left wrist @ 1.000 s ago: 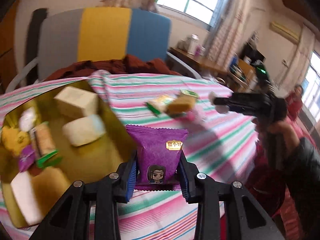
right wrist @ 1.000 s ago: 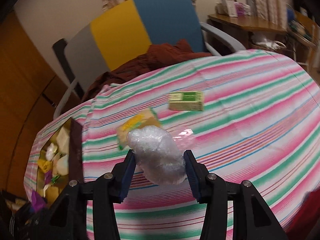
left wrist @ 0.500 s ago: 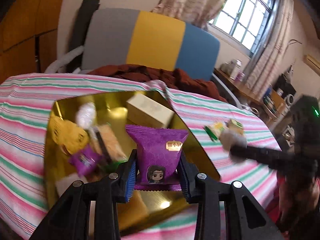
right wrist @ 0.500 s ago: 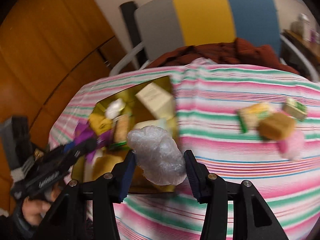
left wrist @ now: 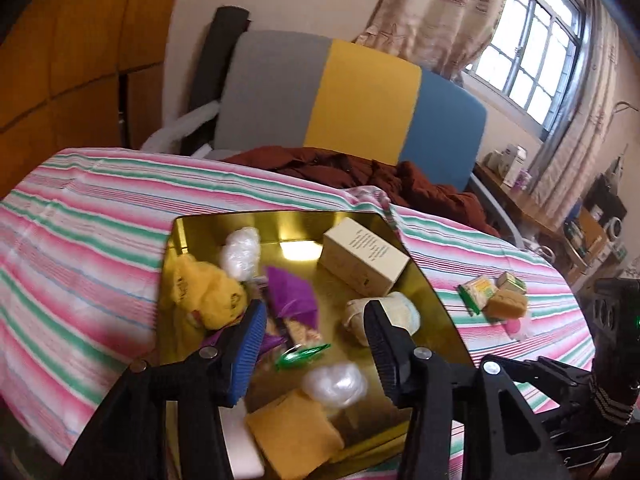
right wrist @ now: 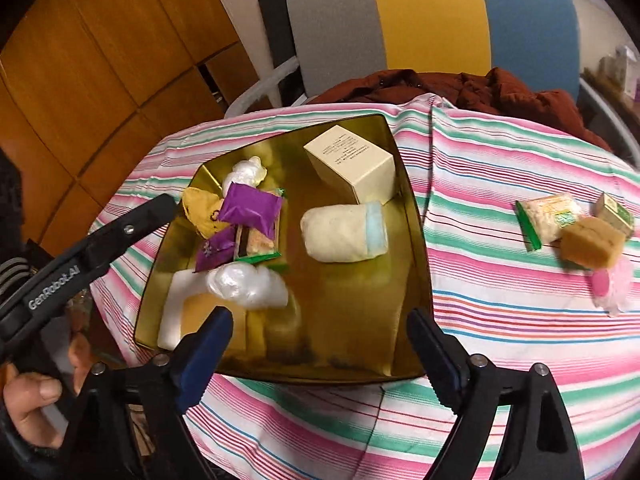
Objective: Organize objects
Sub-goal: 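Carry packet and bundle over the gold tray and open both grippers, then move both grippers away from the tray toward the remaining items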
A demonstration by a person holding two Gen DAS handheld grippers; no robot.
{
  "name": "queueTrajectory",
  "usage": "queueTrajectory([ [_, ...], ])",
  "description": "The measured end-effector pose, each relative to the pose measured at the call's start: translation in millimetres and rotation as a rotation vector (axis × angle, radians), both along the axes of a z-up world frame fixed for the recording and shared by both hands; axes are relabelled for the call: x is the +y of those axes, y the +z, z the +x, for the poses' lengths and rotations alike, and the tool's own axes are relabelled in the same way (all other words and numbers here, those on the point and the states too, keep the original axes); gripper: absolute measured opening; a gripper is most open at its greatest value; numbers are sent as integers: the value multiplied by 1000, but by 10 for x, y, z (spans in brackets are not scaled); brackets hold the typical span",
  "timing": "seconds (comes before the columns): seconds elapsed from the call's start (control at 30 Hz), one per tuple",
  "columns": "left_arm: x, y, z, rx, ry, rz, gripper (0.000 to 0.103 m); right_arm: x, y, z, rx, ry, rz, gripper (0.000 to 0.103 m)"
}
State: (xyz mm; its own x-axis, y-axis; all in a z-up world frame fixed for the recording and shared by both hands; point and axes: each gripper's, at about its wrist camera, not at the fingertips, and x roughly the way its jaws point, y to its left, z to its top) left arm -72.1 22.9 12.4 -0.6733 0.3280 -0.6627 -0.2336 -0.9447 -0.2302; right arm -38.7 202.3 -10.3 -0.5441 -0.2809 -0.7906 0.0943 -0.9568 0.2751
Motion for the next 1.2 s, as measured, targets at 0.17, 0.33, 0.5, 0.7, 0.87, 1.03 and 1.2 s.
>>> queueTrajectory([
  [0.17,-27,29,175,34,16,-48,51,-57,23,96,27,-31,95,91],
  [0.33,-11,41,303,51,14,-71,51,-120,125,200,87,-49,192,95],
  [0.5,47,21,402,46,-9,-85,51,-107,206,263,122,-61,244,99],
  [0.7,151,3,462,41,-48,-102,51,16,271,305,138,-98,261,101],
  [0.87,264,-13,512,42,-85,-121,51,194,277,328,132,-138,268,102],
  [1.03,381,-34,570,43,-125,-140,51,426,269,351,122,-187,278,102],
  [1.2,503,-35,615,53,-170,-153,51,732,292,369,113,-249,288,102],
])
